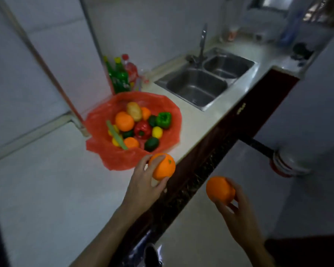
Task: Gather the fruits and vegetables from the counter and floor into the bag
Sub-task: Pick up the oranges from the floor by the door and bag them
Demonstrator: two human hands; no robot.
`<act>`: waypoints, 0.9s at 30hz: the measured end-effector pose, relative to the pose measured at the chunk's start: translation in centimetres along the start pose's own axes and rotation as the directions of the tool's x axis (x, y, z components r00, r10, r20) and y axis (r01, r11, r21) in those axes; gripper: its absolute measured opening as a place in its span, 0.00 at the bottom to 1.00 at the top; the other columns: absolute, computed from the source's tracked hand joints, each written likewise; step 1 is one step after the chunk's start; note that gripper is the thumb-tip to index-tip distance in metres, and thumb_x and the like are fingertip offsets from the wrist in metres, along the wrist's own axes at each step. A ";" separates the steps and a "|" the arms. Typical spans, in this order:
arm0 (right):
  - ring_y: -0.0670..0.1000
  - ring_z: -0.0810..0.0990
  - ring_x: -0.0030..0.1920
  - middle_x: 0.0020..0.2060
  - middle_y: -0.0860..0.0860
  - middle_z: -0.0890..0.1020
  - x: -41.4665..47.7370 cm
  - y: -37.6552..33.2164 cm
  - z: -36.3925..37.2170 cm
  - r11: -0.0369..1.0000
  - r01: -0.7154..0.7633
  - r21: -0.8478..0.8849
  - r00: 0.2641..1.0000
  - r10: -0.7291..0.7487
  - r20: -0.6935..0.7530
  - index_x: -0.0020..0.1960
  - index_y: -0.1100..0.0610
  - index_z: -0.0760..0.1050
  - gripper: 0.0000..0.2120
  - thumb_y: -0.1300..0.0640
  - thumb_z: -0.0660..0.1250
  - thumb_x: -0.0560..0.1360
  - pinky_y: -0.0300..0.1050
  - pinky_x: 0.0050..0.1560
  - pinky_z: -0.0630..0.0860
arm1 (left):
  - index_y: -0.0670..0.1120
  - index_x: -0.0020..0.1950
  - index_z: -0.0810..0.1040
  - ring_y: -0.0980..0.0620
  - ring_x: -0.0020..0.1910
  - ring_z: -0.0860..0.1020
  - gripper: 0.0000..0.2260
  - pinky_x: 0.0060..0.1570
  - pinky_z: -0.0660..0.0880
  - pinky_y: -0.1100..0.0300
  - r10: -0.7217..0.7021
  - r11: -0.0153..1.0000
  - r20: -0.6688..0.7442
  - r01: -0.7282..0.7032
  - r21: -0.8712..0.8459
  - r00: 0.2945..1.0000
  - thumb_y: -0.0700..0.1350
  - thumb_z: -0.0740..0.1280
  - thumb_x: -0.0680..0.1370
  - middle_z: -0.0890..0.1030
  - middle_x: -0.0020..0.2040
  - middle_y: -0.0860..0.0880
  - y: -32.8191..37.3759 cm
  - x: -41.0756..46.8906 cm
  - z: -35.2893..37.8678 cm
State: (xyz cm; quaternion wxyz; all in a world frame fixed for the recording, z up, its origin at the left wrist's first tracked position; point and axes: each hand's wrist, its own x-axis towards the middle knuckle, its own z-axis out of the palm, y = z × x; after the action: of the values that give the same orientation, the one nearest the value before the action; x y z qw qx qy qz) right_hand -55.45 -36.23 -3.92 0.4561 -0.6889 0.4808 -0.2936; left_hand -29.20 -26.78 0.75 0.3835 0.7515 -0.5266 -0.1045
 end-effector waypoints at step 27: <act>0.49 0.69 0.60 0.64 0.49 0.65 27.6 -14.0 18.7 0.912 0.398 -0.102 0.855 -0.328 0.402 0.71 0.44 0.62 0.31 0.51 0.72 0.72 0.42 0.53 0.76 | 0.55 0.69 0.69 0.52 0.62 0.70 0.26 0.61 0.69 0.58 -0.377 0.918 -0.255 0.395 0.023 0.890 0.54 0.69 0.72 0.70 0.64 0.51 -14.1 13.3 -6.0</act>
State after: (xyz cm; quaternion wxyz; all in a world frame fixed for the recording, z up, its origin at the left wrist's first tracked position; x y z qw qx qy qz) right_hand -24.10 -53.71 0.23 0.4111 -0.8494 0.2698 -0.1919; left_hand -10.22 -33.42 -1.56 0.3889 0.8619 -0.3187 -0.0652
